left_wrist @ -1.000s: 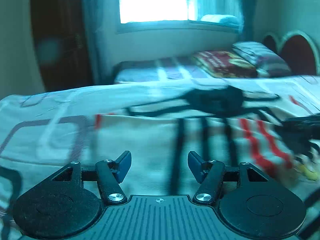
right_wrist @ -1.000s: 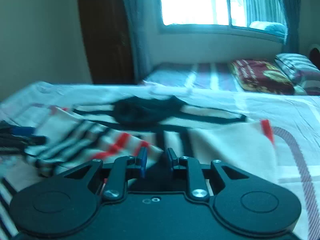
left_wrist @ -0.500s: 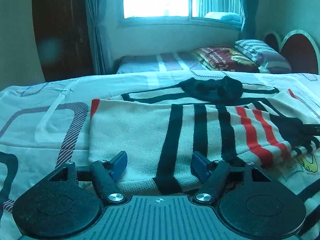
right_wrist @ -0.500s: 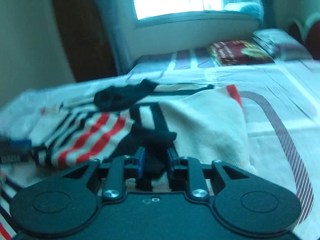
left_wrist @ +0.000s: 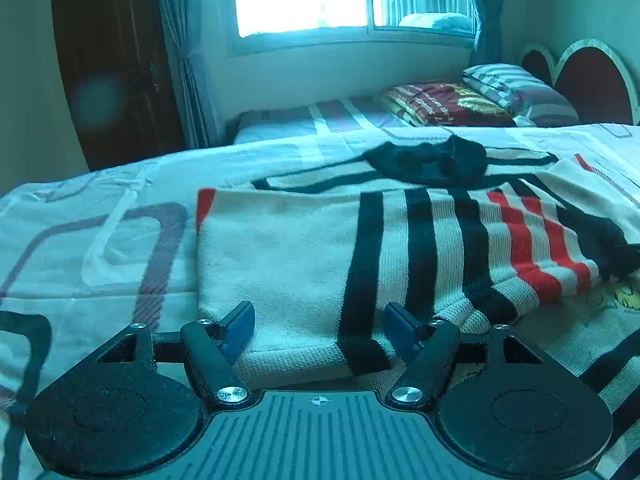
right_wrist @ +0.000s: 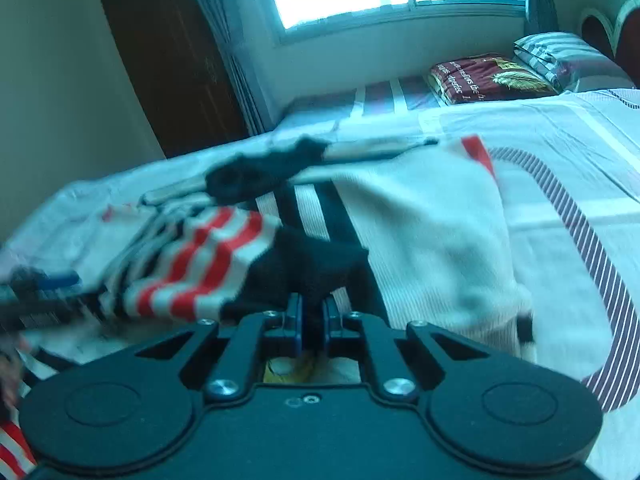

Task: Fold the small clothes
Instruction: 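Grasp the black hem with both tools and lift it toward the collar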

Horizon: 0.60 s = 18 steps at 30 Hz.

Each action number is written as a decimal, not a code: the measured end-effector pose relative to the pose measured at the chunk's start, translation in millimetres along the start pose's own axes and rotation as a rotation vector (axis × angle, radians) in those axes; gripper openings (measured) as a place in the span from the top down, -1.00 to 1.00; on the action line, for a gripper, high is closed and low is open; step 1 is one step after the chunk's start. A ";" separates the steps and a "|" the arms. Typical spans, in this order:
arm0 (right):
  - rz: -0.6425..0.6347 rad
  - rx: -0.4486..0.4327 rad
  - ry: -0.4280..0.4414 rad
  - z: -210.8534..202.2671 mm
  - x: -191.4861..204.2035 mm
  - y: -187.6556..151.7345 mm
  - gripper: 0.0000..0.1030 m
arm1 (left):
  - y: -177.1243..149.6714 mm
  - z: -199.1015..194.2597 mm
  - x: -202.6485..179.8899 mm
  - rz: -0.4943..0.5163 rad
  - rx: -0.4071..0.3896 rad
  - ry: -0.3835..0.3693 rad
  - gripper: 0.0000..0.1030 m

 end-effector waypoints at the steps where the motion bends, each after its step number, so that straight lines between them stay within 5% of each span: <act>1: -0.008 -0.007 -0.019 -1.6 0.6 3.3 0.68 | 1.5 -2.8 -0.8 0.009 -0.013 -0.001 -0.38; 3: -0.033 -0.088 -0.107 -15.3 -0.2 12.2 0.45 | 3.2 -9.2 -2.7 0.019 -0.042 -0.022 -0.38; 5: -0.042 -0.128 -0.052 -25.0 6.7 16.9 0.56 | -0.5 -6.1 -5.7 0.028 -0.028 -0.044 -0.38; 9: -0.171 0.028 0.006 11.4 34.3 -2.5 0.65 | -5.9 4.2 -1.6 -0.015 -0.002 -0.046 -0.56; 15: -0.265 0.022 -0.019 10.5 42.2 -3.7 0.63 | -7.0 7.7 4.4 -0.012 0.010 -0.022 -0.80; 18: -0.191 -0.003 -0.036 -14.4 30.3 4.5 0.41 | -6.2 -16.9 7.2 0.033 -0.016 0.019 -0.80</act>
Point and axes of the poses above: each gripper's, at about its wrist camera, not at the fingertips, and z roughly the way its jaws point, x to its left, y to its top, the point moved 7 cm from there along z, roughly the way its jaws point, and after that the axes turned 2 degrees about x, right-handed, at the moved point
